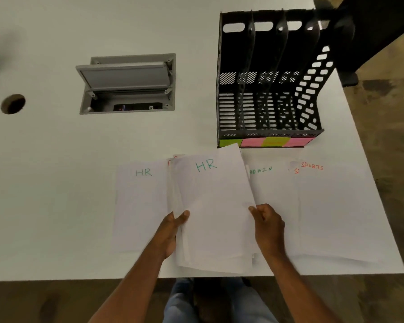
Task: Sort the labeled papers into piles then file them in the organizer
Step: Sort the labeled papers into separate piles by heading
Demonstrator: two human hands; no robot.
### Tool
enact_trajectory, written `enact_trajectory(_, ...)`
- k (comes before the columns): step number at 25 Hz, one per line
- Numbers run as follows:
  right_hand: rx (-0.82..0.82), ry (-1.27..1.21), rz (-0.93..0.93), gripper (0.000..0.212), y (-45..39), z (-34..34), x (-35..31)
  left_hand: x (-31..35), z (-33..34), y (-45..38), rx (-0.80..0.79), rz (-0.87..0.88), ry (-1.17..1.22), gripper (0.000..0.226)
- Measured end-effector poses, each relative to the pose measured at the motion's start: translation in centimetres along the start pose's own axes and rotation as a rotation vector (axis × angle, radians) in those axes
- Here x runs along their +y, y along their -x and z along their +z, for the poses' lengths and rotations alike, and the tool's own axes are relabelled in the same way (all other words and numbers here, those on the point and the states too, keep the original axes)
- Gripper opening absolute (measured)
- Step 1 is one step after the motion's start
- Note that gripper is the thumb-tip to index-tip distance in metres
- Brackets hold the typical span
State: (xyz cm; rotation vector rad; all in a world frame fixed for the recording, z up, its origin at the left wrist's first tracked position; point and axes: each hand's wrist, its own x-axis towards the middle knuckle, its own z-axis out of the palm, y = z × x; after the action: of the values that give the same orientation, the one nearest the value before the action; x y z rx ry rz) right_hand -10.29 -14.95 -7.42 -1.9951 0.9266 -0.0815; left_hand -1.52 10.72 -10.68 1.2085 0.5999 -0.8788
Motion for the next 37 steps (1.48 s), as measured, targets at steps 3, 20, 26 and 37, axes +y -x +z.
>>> enact_trajectory(3,-0.009,0.028,-0.017,0.02,1.3,2.8,-1.2,1.1,-3.7,1.1,0.009,0.004,0.046,0.034)
enact_trajectory(20,0.087,0.123,-0.099,0.028,7.2,17.4,-8.9,7.7,-23.3,6.2,-0.054,0.084,0.447,0.06)
enact_trajectory(26,-0.082,0.14,-0.113,0.029,10.4,19.9,-9.5,7.1,-23.8,5.7,-0.077,0.097,0.451,0.04)
enact_trajectory(37,-0.321,-0.228,0.237,0.035,6.6,12.9,-10.3,5.5,-15.8,3.5,0.06,0.08,0.005,0.059)
